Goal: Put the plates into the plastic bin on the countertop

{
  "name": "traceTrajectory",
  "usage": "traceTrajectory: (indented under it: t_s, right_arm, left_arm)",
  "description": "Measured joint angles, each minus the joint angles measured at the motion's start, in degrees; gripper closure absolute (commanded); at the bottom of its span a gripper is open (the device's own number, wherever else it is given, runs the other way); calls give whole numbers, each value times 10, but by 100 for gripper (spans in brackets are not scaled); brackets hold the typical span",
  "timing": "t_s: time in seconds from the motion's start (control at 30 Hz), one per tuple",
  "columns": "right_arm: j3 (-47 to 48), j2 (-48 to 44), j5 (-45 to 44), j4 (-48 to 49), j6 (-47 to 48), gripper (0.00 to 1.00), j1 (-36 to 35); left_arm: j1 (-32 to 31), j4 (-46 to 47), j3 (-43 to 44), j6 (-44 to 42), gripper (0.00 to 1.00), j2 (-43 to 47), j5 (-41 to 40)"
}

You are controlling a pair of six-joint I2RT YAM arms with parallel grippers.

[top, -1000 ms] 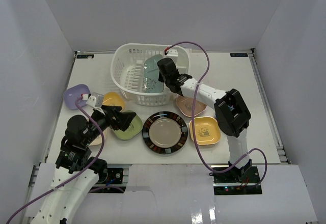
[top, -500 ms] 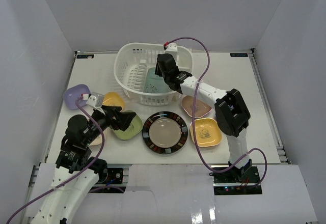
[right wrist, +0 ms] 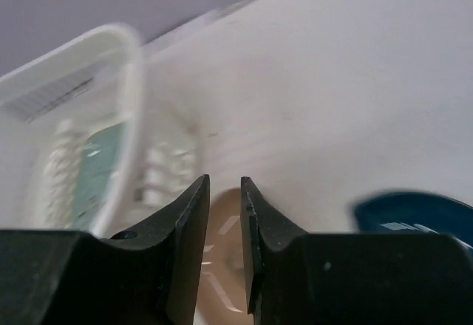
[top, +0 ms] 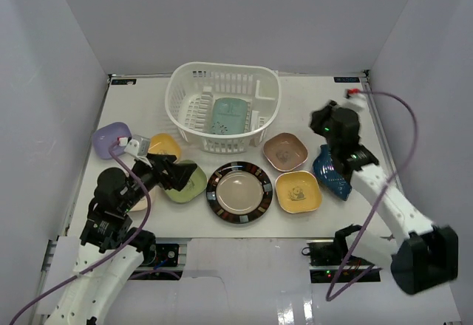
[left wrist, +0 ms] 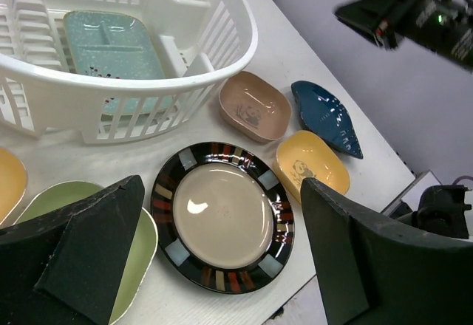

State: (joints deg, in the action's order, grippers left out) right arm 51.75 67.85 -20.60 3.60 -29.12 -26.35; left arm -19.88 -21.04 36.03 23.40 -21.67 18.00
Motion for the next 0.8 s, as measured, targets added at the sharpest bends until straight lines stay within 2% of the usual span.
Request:
traceTrajectory:
  t_s: [0.1,0.13,0.2,0.4,0.5,0.7,0.8]
  right_arm:
    - [-172,-168,0,-10,-48,54,175]
    - [-216,-209,1,-30,-57,47,214]
    - [-271,-271,9,-71,-69,41,279]
    - [-341,-307,91,-113,-95,38,478]
    - [-354,-294,108,-127,-97,36,518]
    - [-346,-170,193,-99,-38,34,522]
    - [-348,-153,231,-90,-16,34,522]
  left_arm:
    - [-8,0,0,0,2,13,-1]
    - [-11,0,0,0,2,17,-2]
    - [-18,0,0,0,2,23,-3]
    - [-38,0,0,0,2,35,-9]
    - [-44,-2,0,0,2,40,-11]
    - [-54,-4,0,0,2,46,-13]
    - [-58,-4,0,0,2,50,-14]
